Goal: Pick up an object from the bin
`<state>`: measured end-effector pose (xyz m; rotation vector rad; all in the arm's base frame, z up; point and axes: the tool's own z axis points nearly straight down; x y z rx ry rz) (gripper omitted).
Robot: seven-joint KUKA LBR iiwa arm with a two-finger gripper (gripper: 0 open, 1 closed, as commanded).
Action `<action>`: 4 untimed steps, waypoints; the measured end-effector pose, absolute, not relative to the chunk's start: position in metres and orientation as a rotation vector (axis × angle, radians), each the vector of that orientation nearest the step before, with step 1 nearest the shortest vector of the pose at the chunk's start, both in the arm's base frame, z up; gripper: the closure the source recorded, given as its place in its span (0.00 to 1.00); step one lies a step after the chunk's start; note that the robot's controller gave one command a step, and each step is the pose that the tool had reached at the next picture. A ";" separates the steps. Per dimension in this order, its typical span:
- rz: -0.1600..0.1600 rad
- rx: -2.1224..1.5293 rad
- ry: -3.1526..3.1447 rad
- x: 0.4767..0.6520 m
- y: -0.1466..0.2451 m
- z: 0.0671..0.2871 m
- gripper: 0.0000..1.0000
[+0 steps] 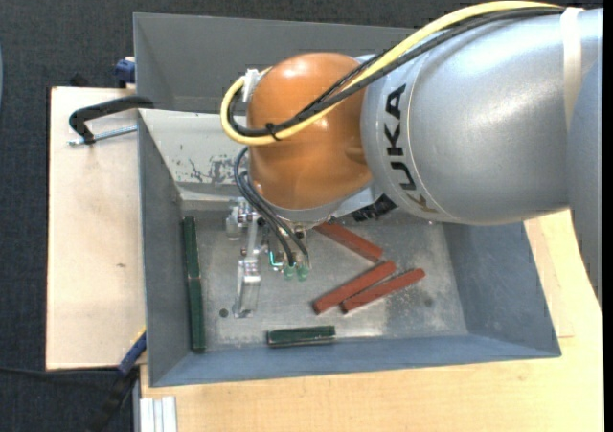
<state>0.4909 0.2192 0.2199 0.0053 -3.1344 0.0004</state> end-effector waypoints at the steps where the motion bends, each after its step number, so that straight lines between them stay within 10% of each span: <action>1: -0.002 0.001 -3.142 0.493 0.218 0.224 0.00; 2: -0.003 0.170 -3.141 0.515 0.225 0.180 0.00; 3: -0.005 0.320 -3.134 0.584 0.230 0.139 0.00; 4: -0.003 0.132 -3.141 0.588 0.185 0.137 0.00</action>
Offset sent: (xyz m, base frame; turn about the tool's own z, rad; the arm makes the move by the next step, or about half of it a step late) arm 0.0508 0.0124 -0.1025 -0.2417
